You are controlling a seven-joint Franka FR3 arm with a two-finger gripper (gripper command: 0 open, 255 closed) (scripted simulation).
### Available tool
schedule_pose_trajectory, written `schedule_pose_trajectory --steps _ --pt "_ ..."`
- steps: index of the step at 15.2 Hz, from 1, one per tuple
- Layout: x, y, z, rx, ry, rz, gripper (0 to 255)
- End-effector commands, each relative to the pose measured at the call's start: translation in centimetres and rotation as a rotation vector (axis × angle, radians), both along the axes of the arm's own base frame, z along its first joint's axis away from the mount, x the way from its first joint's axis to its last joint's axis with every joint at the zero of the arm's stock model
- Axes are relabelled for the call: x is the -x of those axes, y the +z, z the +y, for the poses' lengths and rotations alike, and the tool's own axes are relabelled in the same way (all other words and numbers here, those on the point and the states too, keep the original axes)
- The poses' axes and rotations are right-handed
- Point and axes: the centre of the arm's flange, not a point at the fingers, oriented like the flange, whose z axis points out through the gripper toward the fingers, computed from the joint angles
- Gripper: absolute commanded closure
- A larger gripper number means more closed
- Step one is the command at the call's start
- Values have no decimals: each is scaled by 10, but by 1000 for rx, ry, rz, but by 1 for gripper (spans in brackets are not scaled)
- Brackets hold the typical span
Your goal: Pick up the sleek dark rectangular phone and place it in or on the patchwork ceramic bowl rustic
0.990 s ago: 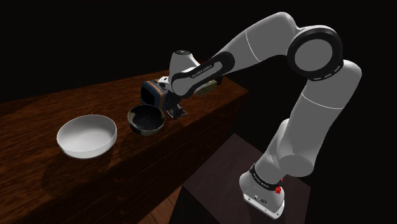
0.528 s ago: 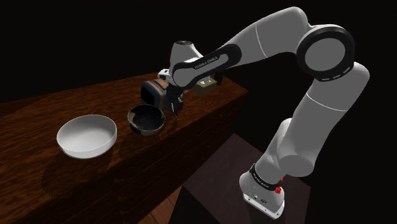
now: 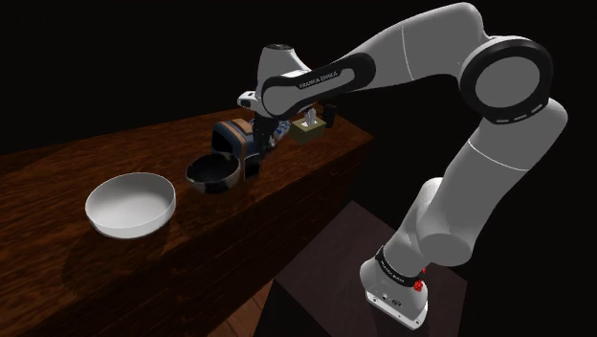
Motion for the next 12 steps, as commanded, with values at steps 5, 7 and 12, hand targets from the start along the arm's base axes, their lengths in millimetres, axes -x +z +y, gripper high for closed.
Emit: schedule_pose_trajectory --steps 5,7,12 --pt "1 32 -1 0 0 0 255" --pt "1 41 -1 0 0 0 255" --pt "-13 44 63 0 0 0 255"
